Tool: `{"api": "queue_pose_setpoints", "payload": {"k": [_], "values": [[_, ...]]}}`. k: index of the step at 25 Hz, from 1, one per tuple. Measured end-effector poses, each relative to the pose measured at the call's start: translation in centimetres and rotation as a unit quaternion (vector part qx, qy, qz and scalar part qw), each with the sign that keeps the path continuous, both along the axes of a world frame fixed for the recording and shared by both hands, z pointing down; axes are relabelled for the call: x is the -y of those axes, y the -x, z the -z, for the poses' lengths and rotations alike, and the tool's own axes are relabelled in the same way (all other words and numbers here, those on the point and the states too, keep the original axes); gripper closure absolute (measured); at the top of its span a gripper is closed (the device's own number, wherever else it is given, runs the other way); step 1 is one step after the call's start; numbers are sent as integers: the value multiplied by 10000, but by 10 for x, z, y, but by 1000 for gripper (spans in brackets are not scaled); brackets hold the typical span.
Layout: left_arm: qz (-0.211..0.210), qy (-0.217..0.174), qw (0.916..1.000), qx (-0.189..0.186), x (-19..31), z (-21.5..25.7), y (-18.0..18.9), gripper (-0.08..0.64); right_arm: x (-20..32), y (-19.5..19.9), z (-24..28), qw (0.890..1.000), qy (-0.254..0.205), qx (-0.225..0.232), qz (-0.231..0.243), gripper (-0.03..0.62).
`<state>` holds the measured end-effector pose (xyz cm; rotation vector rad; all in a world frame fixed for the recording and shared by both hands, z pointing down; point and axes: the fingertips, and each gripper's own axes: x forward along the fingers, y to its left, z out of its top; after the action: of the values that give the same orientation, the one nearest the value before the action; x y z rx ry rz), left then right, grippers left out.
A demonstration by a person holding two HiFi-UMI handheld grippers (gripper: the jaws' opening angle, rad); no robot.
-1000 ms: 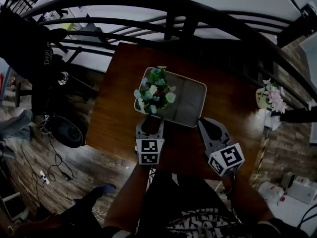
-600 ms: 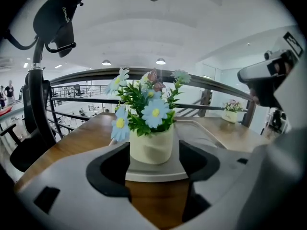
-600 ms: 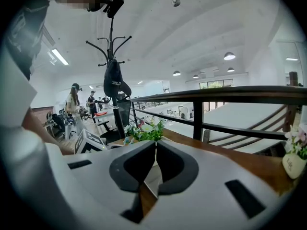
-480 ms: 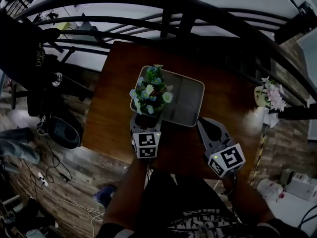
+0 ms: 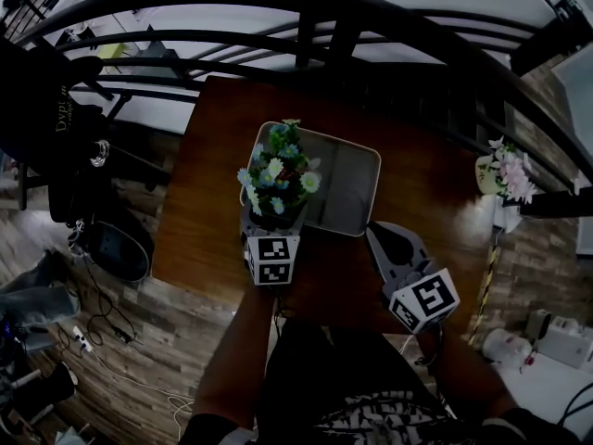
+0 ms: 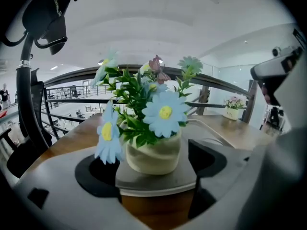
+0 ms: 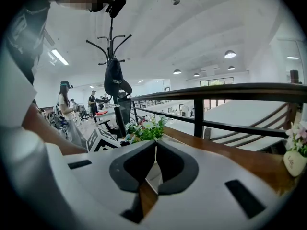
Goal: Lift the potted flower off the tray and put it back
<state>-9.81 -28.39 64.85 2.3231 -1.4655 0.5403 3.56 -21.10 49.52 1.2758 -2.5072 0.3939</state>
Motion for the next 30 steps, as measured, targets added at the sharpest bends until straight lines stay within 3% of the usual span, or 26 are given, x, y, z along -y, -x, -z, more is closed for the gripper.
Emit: {"api": "queue_pose_setpoints", "payload": {"k": [7,16,30], "values": [[-36,-14,10000,-16,14,0,0,115,-4,-1,-3,10000,58,-40,-7,594],[-164,-15,9999,-36,28,-3,-8,46,-12,-7,-9,9999,119,-88,19,592],[33,-123,9999,44,34,-12,-1,46,-14,-10,-21,9995,259,-11,-153,594]]}}
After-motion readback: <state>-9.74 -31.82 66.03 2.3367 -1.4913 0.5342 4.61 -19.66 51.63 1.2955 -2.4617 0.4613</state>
